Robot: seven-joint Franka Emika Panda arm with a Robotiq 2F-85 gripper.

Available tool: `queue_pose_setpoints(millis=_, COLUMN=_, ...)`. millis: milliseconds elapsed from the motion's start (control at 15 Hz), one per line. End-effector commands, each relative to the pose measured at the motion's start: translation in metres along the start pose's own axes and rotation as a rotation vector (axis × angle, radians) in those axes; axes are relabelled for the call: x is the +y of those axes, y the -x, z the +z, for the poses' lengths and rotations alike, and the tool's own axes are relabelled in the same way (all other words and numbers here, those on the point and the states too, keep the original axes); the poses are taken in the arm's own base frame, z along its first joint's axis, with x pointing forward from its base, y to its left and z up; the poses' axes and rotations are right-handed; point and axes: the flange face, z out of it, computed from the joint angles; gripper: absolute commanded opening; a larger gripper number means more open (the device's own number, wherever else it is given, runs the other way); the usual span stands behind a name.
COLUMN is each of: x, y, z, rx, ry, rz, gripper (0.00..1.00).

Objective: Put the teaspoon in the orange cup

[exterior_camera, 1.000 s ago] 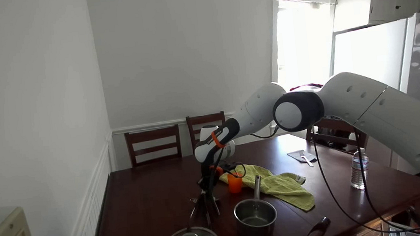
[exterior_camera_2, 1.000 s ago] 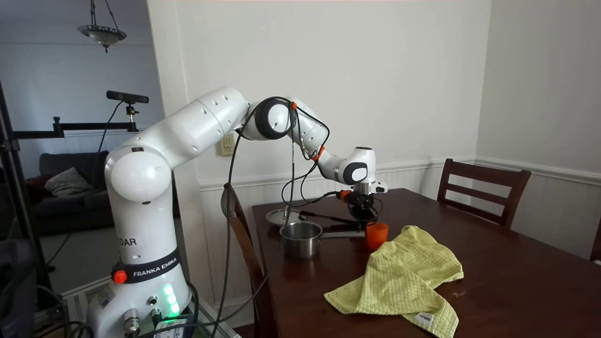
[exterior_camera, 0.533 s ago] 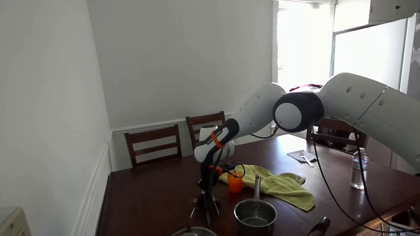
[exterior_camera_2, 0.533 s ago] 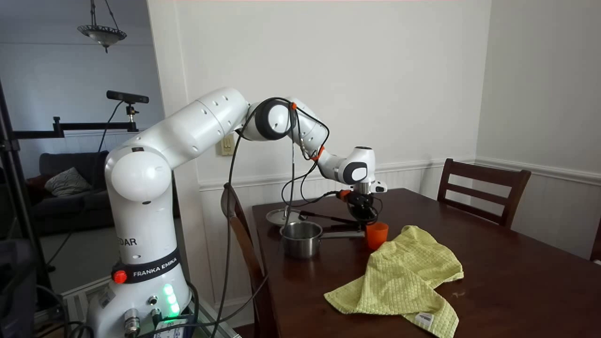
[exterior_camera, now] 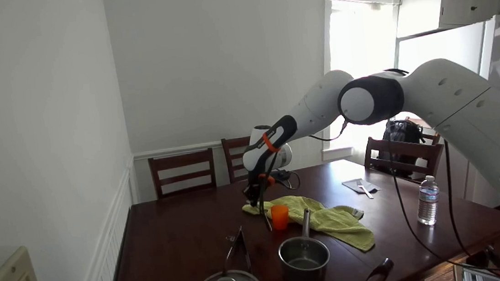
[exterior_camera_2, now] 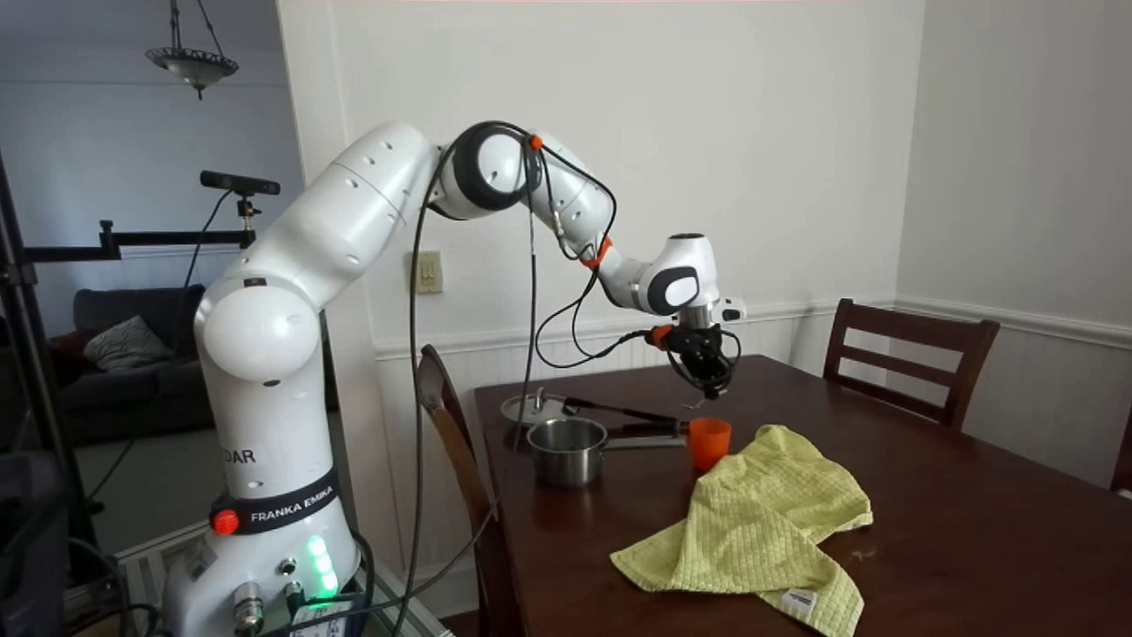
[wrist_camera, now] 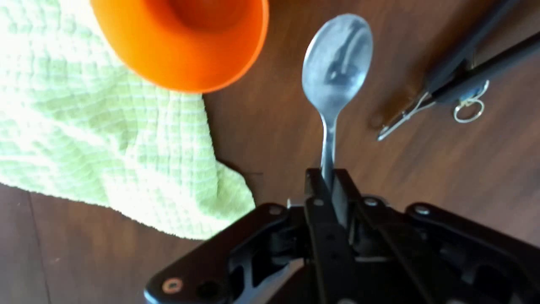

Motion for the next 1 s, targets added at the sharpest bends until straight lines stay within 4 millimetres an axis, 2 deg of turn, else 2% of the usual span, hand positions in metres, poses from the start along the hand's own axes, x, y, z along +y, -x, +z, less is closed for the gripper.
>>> queue_pose_setpoints(millis=0, x=0.005, y=0.021, z=-0.066, rx=0.114, ry=-0.01, rz=-0.022, gripper=0.02)
queue_pose_setpoints(millis=267, x=0.007, y=0.04, z=-0.115, rx=0.272, ry=0.044, rz=0.105, gripper=0.02)
queue_pose_setpoints(millis=467, x=0.01, y=0.071, z=-0.134, rx=0.35, ry=0.089, rz=0.241, gripper=0.02)
queue_pose_setpoints(millis=533, x=0.017, y=0.083, z=-0.136, rx=0.37, ry=0.108, rz=0.27, gripper=0.02)
queue_pose_setpoints(millis=867, x=0.042, y=0.105, z=-0.117, rx=0.472, ry=0.234, rz=0.403, gripper=0.02)
queue_pose_setpoints(millis=933, x=0.03, y=0.122, z=-0.111, rx=0.475, ry=0.234, rz=0.429, gripper=0.02)
